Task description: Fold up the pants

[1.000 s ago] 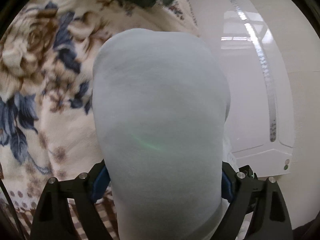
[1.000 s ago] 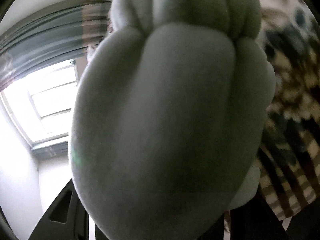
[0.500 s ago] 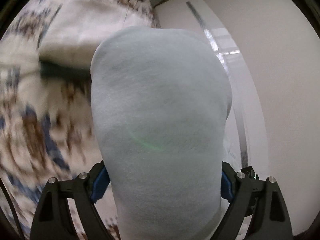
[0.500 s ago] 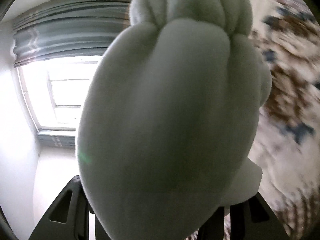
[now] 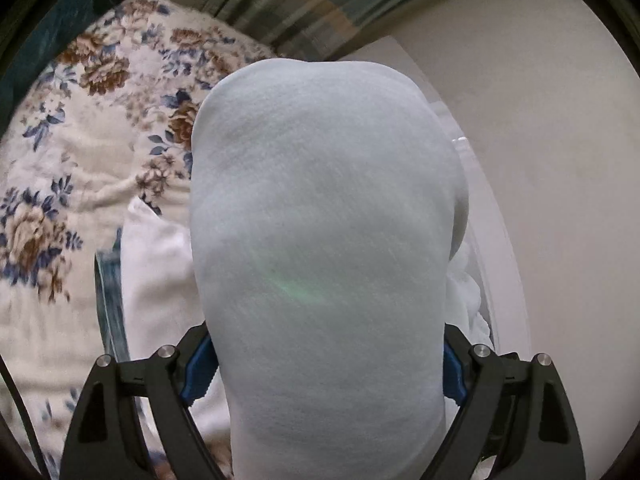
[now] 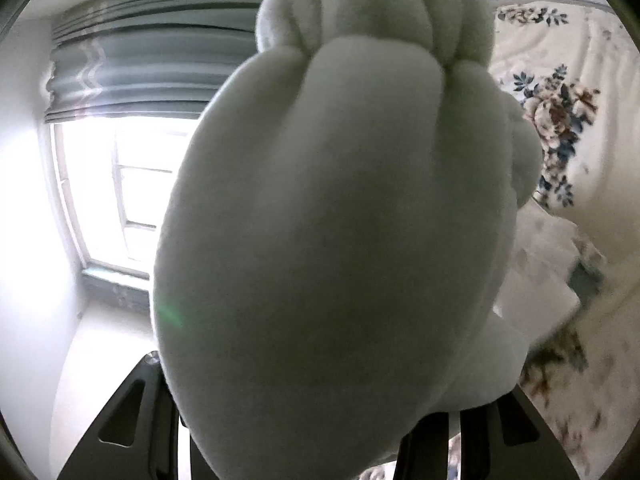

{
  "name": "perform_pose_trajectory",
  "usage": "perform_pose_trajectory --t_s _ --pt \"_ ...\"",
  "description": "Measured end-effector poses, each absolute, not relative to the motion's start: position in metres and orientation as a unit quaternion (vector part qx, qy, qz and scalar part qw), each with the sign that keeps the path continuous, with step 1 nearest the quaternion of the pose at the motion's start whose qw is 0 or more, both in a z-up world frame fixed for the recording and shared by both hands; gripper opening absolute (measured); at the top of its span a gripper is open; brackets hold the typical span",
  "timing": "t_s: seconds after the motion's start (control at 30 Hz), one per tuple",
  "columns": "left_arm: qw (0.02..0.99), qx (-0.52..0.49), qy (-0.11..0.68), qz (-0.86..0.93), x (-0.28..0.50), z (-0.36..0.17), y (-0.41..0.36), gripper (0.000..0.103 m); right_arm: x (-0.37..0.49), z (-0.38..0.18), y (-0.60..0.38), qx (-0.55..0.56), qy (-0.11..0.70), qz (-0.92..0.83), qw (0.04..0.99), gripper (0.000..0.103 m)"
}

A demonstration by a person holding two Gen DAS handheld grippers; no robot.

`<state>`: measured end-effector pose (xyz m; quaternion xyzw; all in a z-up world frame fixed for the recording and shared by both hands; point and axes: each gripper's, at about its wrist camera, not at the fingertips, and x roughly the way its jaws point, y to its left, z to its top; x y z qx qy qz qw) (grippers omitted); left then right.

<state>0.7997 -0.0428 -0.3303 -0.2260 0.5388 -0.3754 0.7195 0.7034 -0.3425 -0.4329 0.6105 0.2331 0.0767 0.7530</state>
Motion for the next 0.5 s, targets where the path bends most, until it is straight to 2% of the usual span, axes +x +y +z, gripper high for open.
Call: perform_pose_trajectory --t_s 0.13,0.23,0.3,0.33,0.4,0.5 --pt "0.715 -0.198 0.587 -0.324 0.837 -0.399 -0.032 0.088 0.745 -0.503 -0.328 0.625 0.288 0.043 0.724 0.048" --pt "0.710 -0.193 0.601 -0.311 0.842 -0.427 -0.025 0.091 0.754 -0.526 -0.322 0.614 0.322 0.024 0.720 0.061" --pt "0.708 -0.191 0.603 -0.313 0.841 -0.426 -0.024 0.093 0.762 -0.526 -0.322 0.602 0.342 0.013 0.722 0.076" --pt "0.710 -0.185 0.604 -0.310 0.841 -0.422 -0.025 0.094 0.766 -0.523 -0.323 0.594 0.358 0.012 0.721 0.077" --pt "0.729 -0.160 0.599 -0.291 0.836 -0.403 -0.024 0.094 0.792 -0.522 -0.321 0.583 0.391 0.009 0.712 0.090" --pt "0.779 -0.132 0.560 -0.248 0.821 -0.360 -0.015 0.092 0.790 -0.496 -0.322 0.545 0.420 -0.018 0.725 0.093"
